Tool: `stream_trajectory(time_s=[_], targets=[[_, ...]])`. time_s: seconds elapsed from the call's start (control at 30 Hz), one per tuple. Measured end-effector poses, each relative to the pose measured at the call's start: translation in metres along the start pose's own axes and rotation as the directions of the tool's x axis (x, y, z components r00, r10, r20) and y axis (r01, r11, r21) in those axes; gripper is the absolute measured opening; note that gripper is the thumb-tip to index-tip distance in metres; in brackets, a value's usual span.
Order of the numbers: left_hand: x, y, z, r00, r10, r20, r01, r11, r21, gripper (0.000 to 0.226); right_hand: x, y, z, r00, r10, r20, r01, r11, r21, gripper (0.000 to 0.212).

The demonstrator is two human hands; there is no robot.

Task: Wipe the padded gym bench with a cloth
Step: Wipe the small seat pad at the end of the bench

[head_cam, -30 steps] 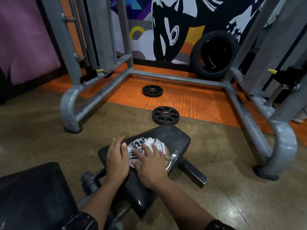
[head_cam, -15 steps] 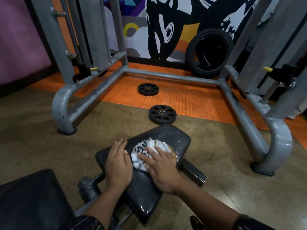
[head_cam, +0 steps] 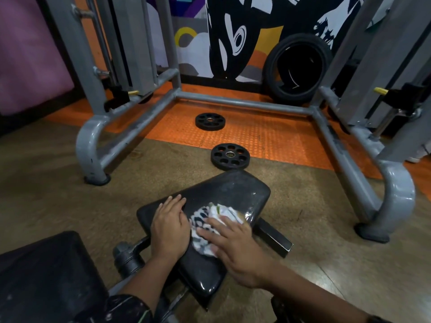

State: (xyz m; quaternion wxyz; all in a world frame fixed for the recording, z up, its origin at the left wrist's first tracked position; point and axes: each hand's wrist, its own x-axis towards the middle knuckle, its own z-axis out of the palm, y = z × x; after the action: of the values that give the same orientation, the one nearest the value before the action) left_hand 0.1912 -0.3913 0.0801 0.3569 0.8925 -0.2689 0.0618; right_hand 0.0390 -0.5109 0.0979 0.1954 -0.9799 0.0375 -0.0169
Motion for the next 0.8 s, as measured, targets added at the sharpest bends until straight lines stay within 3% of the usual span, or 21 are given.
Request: stream_trajectory(time_s=[0.1,0.2,0.27,0.33,0.43,0.5,0.6,0.67,0.73,0.8], targets=[[-0.001,-0.001,0.001,1.000,0.002,-0.027,-0.003,1.000,-0.028,0.038,0.010,0.057,-0.015,0.977,0.191,-0.089,-0.195,0.980,-0.037,0.048],[-0.002,-0.001,0.001,1.000,-0.004,-0.031,0.003,0.999,-0.037,0.038,0.057,0.071,-0.027,0.890,0.442,-0.114,-0.445,0.896,-0.003,0.045],[-0.001,0.000,0.001,0.999,-0.015,-0.030,0.014,0.999,-0.045,0.038,0.070,0.046,-0.023,0.916,0.391,-0.087,-0.397,0.916,-0.063,0.048],[0.000,0.000,0.001,1.000,-0.012,-0.025,0.011,0.999,-0.035,0.039,0.049,0.016,-0.013,0.977,0.209,-0.043,-0.212,0.973,-0.095,0.058],[0.000,-0.001,0.001,1.000,-0.012,-0.027,0.011,0.999,-0.036,0.039,-0.005,0.009,0.001,0.998,0.049,-0.036,-0.048,0.998,0.030,0.052],[-0.001,-0.001,0.002,0.999,-0.004,-0.033,0.003,0.999,-0.047,0.039,-0.015,0.042,-0.003,0.994,0.091,-0.062,-0.088,0.995,0.050,0.045],[0.000,-0.003,0.004,0.999,0.004,-0.039,-0.006,0.999,-0.050,0.039,0.016,0.084,-0.018,0.943,0.305,-0.136,-0.293,0.951,0.103,0.048],[0.000,-0.003,0.004,0.999,0.006,-0.039,-0.008,0.999,-0.049,0.039,0.050,0.082,-0.026,0.903,0.412,-0.121,-0.411,0.911,0.034,0.047],[0.000,-0.003,0.003,0.999,0.004,-0.037,-0.005,0.999,-0.051,0.039,0.064,0.056,-0.026,0.911,0.403,-0.089,-0.409,0.910,-0.068,0.047],[0.000,-0.003,0.002,1.000,0.004,-0.031,-0.005,0.999,-0.044,0.039,0.046,0.027,-0.018,0.962,0.264,-0.076,-0.270,0.958,-0.092,0.053]])
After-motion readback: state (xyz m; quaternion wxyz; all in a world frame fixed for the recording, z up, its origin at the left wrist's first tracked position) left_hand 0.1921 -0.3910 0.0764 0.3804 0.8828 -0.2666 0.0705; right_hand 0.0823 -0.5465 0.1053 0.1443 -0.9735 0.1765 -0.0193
